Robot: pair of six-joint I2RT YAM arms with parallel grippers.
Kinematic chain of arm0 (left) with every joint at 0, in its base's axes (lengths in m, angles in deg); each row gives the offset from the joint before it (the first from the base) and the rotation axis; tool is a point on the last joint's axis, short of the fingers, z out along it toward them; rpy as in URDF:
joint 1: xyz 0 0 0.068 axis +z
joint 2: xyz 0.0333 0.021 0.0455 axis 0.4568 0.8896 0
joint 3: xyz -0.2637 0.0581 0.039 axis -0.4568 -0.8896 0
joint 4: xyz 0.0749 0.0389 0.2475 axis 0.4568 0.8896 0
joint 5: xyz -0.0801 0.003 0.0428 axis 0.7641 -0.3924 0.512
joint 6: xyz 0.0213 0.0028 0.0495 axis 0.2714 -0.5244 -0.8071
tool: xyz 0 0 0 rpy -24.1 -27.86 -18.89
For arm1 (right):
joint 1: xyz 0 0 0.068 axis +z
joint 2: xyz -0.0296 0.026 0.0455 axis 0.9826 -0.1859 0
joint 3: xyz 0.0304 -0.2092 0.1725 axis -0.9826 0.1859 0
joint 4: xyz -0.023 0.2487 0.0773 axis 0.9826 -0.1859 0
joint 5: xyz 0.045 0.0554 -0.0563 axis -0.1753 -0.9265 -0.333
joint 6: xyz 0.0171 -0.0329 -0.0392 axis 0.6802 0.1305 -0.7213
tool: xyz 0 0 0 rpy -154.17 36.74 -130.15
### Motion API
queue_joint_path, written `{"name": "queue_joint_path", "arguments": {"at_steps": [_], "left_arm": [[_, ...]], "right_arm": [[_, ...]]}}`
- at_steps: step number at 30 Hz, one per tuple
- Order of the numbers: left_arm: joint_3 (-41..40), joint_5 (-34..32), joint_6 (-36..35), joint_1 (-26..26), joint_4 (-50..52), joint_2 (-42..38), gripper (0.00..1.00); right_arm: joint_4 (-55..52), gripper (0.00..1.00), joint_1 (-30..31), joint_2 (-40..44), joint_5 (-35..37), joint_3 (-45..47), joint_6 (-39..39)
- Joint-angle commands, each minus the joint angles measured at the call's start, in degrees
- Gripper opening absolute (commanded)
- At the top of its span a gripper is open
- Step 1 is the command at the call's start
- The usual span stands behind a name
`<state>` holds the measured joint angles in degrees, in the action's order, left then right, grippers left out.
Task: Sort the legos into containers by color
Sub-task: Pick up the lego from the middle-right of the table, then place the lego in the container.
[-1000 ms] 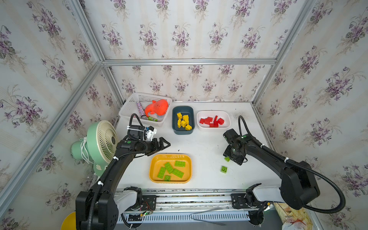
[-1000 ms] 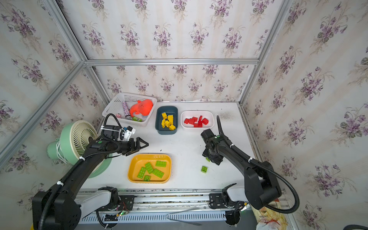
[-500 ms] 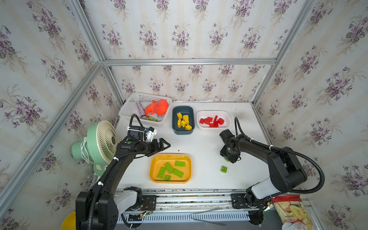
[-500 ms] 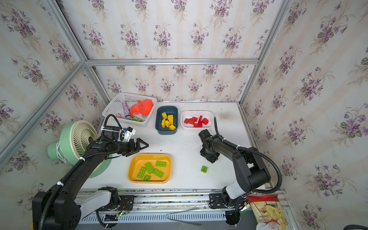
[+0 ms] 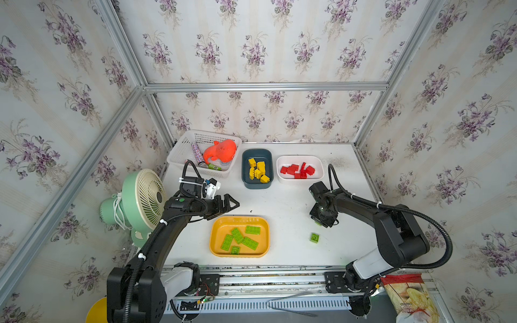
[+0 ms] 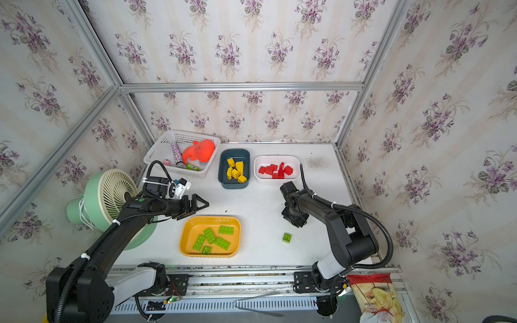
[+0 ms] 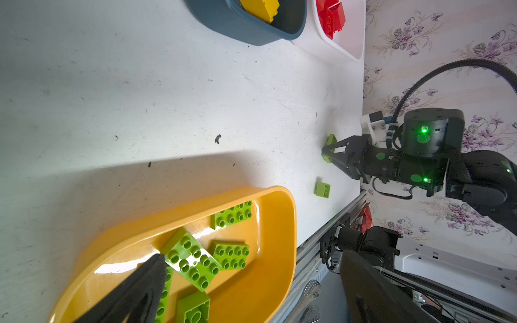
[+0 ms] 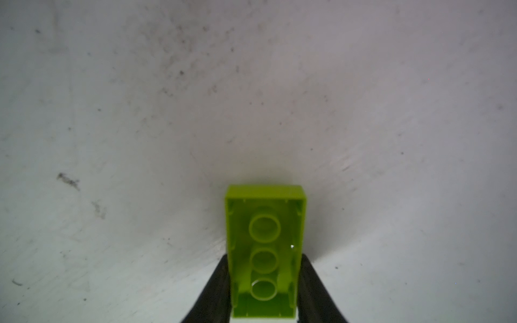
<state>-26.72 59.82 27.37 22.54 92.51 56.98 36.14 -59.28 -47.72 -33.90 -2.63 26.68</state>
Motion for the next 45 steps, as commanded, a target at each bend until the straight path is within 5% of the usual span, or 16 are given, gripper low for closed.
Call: {"name": "queue_joint_path", "arguments": {"at_steps": [1,7,18,24,35,45], "left_arm": [[-0.01,0.67,-0.81,-0.01,-0.06,-0.43,0.99],[0.42,0.38,-0.59,0.02,-0.04,-0.57,0.99],[0.9,-1.44,-0.08,0.07,0.63,-0.08,0.99],[0.43,-2.37,0.09,0.06,1.24,-0.63,0.99],[-1.96,-2.78,1.08,0.07,1.55,-2.8,0.99],[-0.94,1.66,1.56,-0.1,1.37,-3.68,0.99]], "right_arm": [[1.46,0.34,-0.01,1.92,-1.52,-1.36,-5.55],[2.56,0.31,2.74,4.22,-8.34,-6.6,-15.87],[6.61,0.31,29.65,2.6,-18.92,-18.2,-40.22],[6.16,0.31,36.25,-1.44,-22.44,-18.53,-47.65],[6.16,0.36,37.93,-9.2,-22.29,-20.61,-51.48],[2.62,0.62,35.52,-3.82,-16.83,-21.26,-49.89]]}}
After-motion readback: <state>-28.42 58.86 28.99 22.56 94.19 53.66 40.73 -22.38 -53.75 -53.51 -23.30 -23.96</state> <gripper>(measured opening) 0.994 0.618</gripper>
